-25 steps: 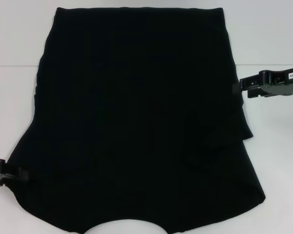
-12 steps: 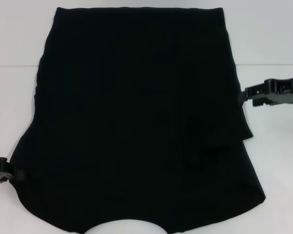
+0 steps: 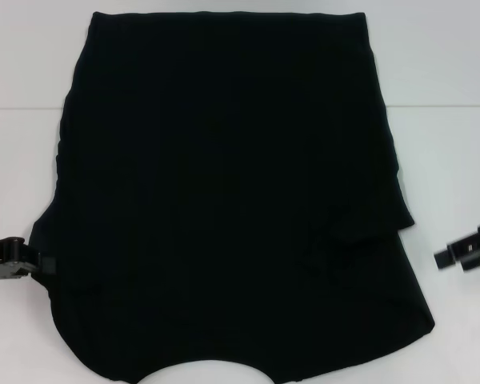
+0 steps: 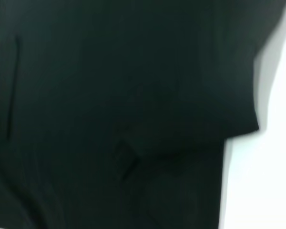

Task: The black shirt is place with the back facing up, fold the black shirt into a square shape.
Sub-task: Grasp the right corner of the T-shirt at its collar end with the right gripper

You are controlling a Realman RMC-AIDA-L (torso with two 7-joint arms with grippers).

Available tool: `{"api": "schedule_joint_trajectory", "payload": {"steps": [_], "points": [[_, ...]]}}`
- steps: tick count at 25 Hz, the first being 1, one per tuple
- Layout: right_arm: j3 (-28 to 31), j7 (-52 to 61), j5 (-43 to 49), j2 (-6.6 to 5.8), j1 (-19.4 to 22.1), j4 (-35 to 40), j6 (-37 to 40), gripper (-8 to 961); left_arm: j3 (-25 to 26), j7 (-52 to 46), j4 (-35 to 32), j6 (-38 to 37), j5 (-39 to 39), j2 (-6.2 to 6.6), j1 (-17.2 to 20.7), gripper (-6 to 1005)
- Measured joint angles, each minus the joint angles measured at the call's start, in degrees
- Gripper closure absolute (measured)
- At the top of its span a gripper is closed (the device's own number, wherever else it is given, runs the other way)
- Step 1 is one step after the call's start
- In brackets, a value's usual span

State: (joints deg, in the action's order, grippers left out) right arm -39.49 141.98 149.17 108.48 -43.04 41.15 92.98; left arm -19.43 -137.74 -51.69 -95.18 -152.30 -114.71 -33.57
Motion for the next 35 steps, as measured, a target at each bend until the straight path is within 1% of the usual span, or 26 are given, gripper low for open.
{"api": "schedule_joint_trajectory", "payload": {"steps": [4,8,11,13,20,25,35], "points": [[-0.97,-1.42,0.37,1.16,0.81,0.07,0.57,357,0.1,-0.08,0.76,0.54,-0.01,0.34,-0.76,949],[-2.21,-3.0,0.45,2.83,0.9,-0.27,0.46,360,0.04,-0.22,0.86,0.6,-0.01,0.38,-1.13,948],[-3.92,-3.16,0.52,3.53,0.94,-0.28,-0.04,363,0.09,-0.38,0.88,0.61,0.0,0.45,-1.23,948],[-4.39,-3.1,0.54,3.86,0.94,-0.29,-0.19,365,0.2,-0.4,0.89,0.63,0.0,0.48,-1.25,948],[-6.48,-2.59,0.85,4.24,0.94,-0.33,-1.57,371,0.37,-0.42,1.01,1.2,0.05,0.55,-1.2,948],[-8.48,-2.87,1.35,5.1,0.67,-0.37,-2.2,376,0.36,-0.43,1.15,1.69,0.1,0.55,-1.09,949],[-9.4,-2.5,1.48,6.16,0.12,-0.42,-2.52,385,0.36,-0.43,1.24,2.26,0.1,0.54,-1.05,949]]}}
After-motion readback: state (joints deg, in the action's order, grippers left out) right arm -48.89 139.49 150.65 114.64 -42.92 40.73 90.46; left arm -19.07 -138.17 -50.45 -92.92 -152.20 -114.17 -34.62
